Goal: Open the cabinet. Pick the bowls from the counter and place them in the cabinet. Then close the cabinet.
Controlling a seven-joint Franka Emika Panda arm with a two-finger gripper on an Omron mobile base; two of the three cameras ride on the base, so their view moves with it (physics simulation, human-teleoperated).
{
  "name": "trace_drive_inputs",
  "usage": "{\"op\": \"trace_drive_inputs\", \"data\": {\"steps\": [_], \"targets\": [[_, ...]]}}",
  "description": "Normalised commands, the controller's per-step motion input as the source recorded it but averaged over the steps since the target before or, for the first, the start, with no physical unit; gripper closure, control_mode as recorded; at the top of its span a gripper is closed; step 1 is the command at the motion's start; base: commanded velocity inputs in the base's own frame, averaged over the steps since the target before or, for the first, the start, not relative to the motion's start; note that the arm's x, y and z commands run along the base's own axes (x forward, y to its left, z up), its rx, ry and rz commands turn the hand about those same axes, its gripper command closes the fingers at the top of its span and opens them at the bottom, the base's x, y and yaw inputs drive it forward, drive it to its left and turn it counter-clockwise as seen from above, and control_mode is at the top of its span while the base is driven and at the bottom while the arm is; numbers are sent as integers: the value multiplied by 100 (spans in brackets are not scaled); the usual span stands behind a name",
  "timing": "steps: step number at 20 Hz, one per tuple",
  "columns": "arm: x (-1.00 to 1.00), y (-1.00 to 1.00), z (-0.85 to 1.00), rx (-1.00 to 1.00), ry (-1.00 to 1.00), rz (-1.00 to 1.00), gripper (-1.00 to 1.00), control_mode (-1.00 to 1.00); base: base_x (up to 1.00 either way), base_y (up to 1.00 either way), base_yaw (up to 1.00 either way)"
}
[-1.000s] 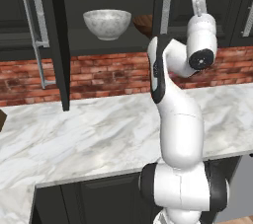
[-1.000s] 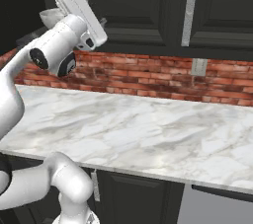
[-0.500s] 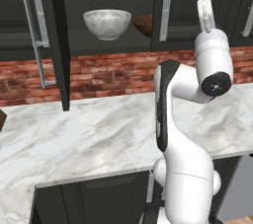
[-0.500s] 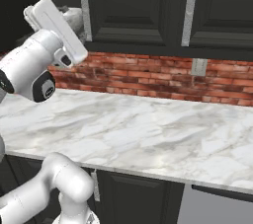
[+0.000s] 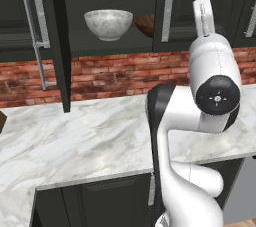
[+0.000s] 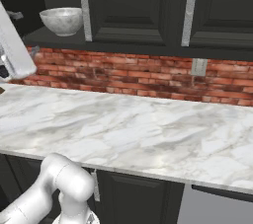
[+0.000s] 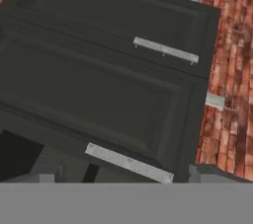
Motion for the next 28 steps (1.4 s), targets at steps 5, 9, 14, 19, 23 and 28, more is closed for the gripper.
{"op": "trace_drive_inputs", "data": {"steps": [5,9,14,19,23,28], "targets": [[-75,50,-14,19,8,0,-100,-100,0,0,0],[-40,47,-29,22,7,0,-100,-100,0,0,0],[-35,67,-32,16,1,0,-100,-100,0,0,0],[-2,97,-30,3,0,0,-100,-100,0,0,0],[11,99,-20,0,0,0,-100,-100,0,0,0],[23,100,-19,0,0,0,-100,-100,0,0,0]]}}
